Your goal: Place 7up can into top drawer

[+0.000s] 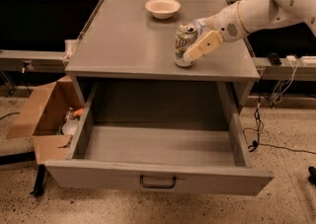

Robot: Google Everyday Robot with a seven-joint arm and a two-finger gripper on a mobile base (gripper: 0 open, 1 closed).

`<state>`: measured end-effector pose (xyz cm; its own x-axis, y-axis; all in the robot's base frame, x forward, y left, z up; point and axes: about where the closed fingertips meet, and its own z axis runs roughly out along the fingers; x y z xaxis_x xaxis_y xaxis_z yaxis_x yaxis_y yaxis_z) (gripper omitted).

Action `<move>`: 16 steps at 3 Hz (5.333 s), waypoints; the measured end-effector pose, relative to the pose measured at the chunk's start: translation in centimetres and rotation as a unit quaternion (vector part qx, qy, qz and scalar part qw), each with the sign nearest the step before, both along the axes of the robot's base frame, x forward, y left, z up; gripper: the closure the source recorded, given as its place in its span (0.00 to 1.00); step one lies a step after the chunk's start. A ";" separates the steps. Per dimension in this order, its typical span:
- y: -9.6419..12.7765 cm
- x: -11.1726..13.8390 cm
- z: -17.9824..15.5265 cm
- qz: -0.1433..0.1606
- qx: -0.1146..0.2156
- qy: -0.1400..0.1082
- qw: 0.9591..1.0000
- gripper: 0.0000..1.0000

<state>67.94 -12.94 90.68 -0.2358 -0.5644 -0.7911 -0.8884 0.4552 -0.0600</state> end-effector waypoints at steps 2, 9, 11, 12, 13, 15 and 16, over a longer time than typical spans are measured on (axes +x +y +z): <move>1.4 2.4 -1.3 -0.007 0.008 -0.004 1.000 0.16; 10.1 -14.4 -6.3 0.209 0.039 -0.020 0.977 1.00; 9.6 -14.2 -9.4 0.194 0.046 -0.013 0.980 1.00; 8.7 -14.2 -15.3 0.170 0.050 0.003 0.984 1.00; 8.5 -14.0 -18.5 0.162 0.044 0.013 0.986 1.00; 8.0 -12.2 -21.9 0.158 0.015 -0.002 0.987 1.00; 7.7 -11.6 -22.6 0.153 0.009 -0.009 0.988 0.82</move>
Offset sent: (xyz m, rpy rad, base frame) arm 0.0384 0.0161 -0.0145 0.0318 -0.0192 -0.0241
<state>56.33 -5.20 68.10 -0.0420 -0.5924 -0.8046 -0.9836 0.1659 -0.0709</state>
